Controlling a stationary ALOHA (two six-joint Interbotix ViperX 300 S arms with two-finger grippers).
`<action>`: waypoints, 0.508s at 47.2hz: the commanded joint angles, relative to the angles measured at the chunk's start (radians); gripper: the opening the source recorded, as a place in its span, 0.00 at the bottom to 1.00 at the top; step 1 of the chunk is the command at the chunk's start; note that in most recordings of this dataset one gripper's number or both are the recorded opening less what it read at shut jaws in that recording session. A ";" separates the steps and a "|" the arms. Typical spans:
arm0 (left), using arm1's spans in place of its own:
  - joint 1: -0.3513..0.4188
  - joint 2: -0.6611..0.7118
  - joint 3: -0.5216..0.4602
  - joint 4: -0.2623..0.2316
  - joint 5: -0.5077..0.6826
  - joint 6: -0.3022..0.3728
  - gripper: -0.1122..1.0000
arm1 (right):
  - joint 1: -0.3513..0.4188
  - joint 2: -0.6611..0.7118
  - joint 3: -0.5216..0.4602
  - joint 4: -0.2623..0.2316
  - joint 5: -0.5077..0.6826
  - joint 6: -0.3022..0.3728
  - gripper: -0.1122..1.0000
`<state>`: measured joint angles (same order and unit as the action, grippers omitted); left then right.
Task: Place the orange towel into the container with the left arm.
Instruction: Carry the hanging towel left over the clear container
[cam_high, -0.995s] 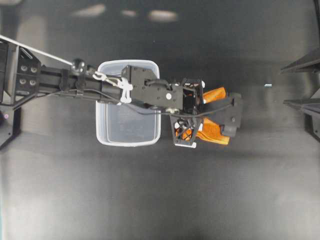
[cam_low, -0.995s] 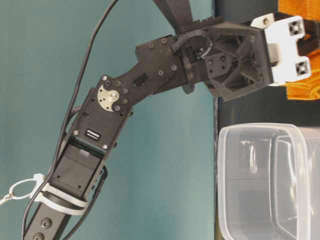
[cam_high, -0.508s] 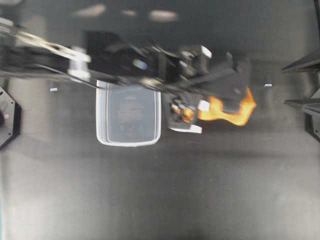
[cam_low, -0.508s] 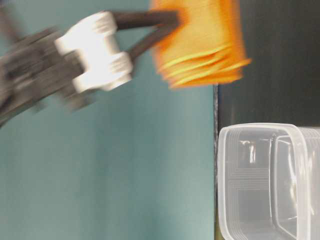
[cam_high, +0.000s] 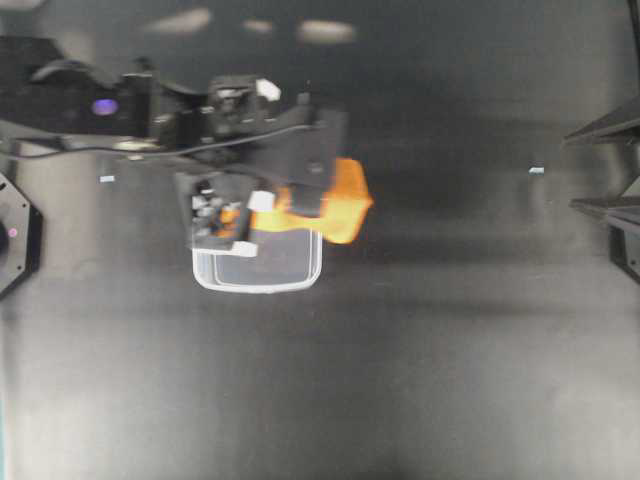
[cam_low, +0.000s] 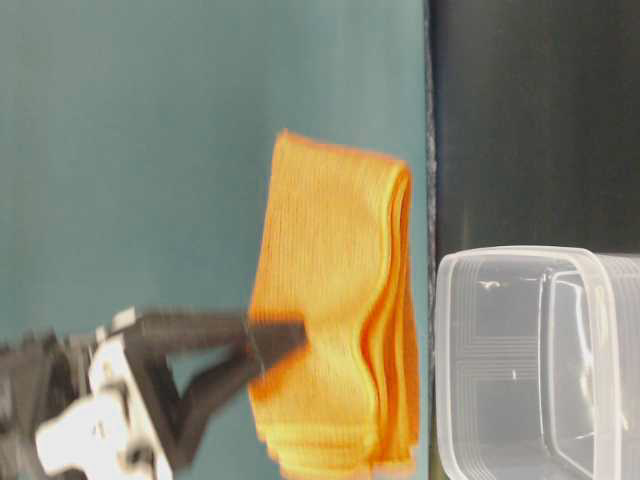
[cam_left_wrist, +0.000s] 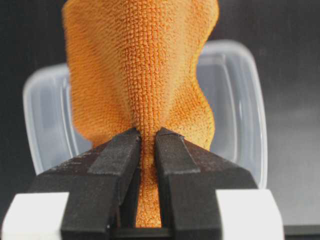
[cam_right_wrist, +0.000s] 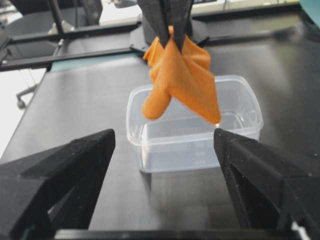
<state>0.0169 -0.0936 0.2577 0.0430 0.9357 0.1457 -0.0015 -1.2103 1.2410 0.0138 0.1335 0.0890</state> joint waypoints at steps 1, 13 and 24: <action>0.002 -0.061 0.049 0.003 -0.009 -0.002 0.16 | 0.002 0.006 -0.014 0.003 -0.012 0.002 0.79; 0.018 -0.112 0.126 0.003 -0.078 0.000 0.16 | 0.003 0.006 -0.014 0.005 -0.014 0.003 0.79; 0.023 -0.107 0.135 0.003 -0.091 -0.002 0.16 | 0.002 0.006 -0.014 0.005 -0.014 0.005 0.79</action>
<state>0.0399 -0.1841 0.4004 0.0430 0.8529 0.1457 -0.0015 -1.2103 1.2410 0.0138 0.1319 0.0920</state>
